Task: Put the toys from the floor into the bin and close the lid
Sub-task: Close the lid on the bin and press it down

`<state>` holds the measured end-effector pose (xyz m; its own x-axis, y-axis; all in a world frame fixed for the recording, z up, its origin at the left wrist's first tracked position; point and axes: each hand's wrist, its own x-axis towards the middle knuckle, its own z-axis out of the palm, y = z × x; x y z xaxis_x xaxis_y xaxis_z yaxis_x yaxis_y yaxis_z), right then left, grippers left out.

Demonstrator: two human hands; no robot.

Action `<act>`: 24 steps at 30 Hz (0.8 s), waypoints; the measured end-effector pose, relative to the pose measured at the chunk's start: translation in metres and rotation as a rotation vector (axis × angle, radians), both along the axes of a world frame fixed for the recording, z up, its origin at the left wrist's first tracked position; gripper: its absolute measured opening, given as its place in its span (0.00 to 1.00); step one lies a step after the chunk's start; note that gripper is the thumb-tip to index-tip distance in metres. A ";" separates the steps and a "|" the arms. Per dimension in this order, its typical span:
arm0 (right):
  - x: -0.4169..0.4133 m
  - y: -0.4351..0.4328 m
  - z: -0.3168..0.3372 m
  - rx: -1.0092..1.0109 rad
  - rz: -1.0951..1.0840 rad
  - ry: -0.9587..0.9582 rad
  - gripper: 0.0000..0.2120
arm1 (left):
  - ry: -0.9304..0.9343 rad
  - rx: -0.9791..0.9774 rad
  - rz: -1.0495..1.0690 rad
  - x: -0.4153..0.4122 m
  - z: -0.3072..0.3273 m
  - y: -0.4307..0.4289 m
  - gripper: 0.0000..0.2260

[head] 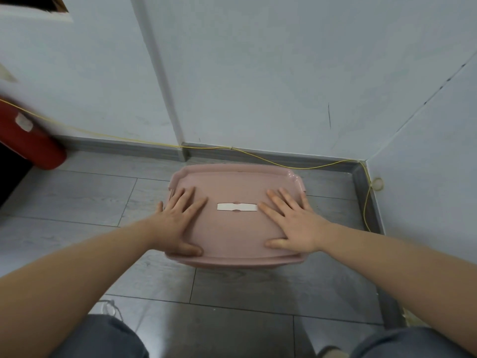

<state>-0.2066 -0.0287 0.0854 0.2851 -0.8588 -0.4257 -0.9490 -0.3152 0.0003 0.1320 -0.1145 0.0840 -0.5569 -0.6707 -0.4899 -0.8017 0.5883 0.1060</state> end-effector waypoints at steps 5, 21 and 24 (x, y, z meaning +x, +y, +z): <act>0.001 0.009 -0.009 -0.009 -0.006 0.011 0.51 | 0.023 -0.013 -0.030 0.003 -0.012 0.002 0.56; -0.011 0.009 -0.020 -0.184 -0.034 -0.184 0.41 | 0.205 -0.122 0.100 0.002 -0.024 0.007 0.51; -0.012 0.010 -0.024 -0.286 -0.218 -0.297 0.37 | 0.321 -0.161 0.299 -0.005 -0.023 0.006 0.47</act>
<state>-0.2184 -0.0186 0.0617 0.1588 -0.9832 -0.0905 -0.9651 -0.1353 -0.2241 0.1272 -0.1088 0.0606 -0.4335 -0.8785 -0.2010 -0.8804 0.3653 0.3024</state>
